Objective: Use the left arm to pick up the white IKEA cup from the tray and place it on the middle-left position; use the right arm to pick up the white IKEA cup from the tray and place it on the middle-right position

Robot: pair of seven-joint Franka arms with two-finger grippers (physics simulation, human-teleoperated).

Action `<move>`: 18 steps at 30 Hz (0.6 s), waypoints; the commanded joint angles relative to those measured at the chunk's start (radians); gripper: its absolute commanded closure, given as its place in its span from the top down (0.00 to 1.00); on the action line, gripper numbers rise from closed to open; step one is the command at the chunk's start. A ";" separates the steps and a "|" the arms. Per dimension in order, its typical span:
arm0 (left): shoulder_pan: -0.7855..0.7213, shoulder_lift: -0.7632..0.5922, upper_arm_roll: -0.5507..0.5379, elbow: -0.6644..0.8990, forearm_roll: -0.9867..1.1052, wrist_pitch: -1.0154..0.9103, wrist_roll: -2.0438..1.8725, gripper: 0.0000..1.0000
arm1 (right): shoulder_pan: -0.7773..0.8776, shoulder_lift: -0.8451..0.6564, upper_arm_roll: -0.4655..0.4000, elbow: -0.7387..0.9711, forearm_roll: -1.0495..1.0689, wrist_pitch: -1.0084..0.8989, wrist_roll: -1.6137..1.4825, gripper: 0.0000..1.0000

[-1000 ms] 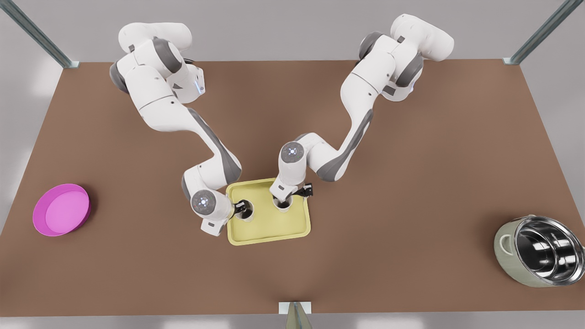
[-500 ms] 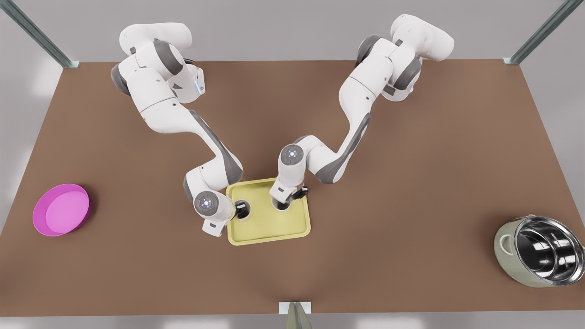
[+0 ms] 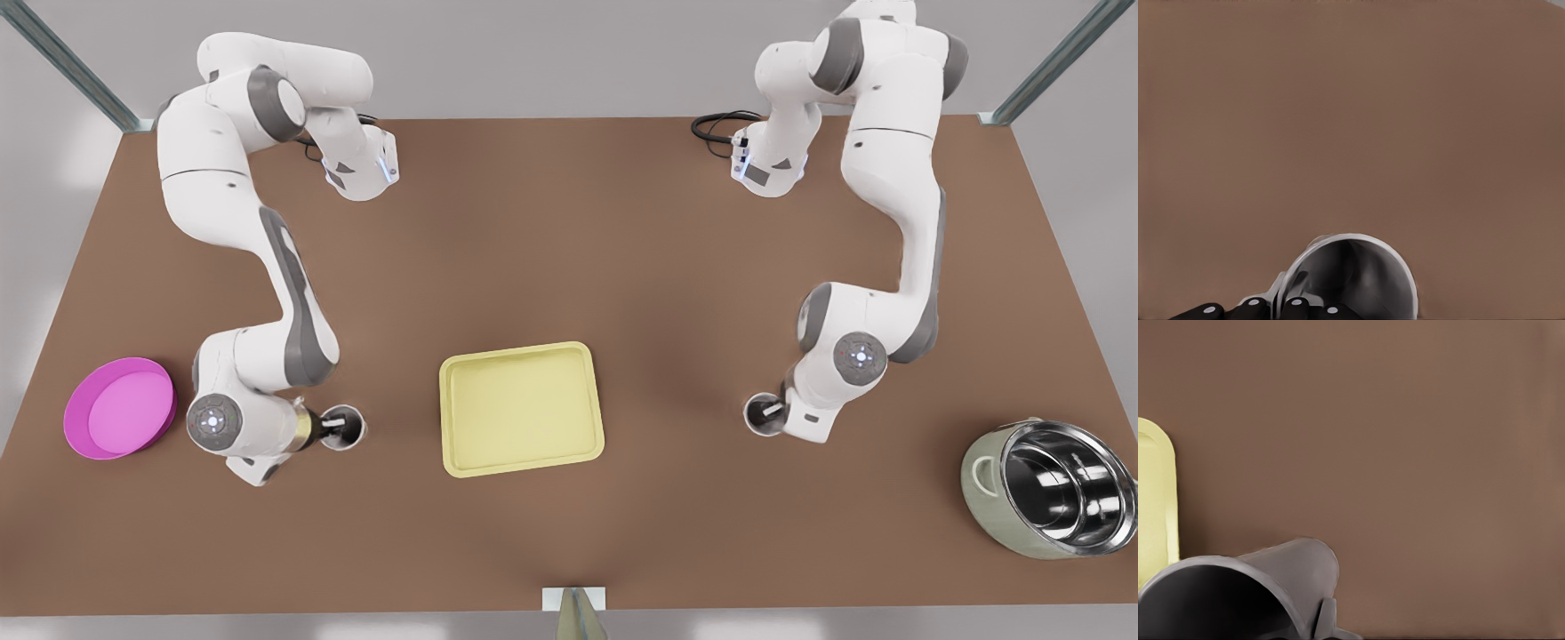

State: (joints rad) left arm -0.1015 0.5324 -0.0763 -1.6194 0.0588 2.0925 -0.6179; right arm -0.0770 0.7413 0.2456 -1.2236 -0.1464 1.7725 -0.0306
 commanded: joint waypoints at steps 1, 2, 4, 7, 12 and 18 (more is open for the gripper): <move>0.042 0.026 0.000 -0.004 -0.051 0.115 0.975 0.06 | -0.010 0.003 -0.037 0.004 -0.019 -0.010 -0.379 0.04; 0.043 0.034 0.000 -0.011 -0.054 0.135 0.978 0.06 | -0.010 0.010 -0.058 0.004 -0.019 0.036 -0.423 0.04; 0.060 0.034 0.001 -0.031 -0.111 0.205 1.040 0.06 | -0.012 0.016 -0.074 0.004 -0.018 0.100 -0.468 0.04; 0.069 0.035 0.000 -0.045 -0.154 0.241 1.047 0.06 | -0.023 0.044 -0.072 0.004 -0.016 0.196 -0.482 0.04; 0.069 0.041 0.000 -0.073 -0.155 0.297 1.049 0.06 | -0.023 0.093 -0.071 0.004 -0.016 0.312 -0.482 0.04; 0.068 0.075 0.001 -0.065 -0.152 0.324 1.041 0.06 | -0.024 0.128 -0.072 0.001 -0.016 0.349 -0.482 0.05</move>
State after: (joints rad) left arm -0.0337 0.6044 -0.0748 -1.6855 -0.0667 2.3772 -0.0106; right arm -0.1011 0.8688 0.1735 -1.2228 -0.1441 2.0577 -0.3529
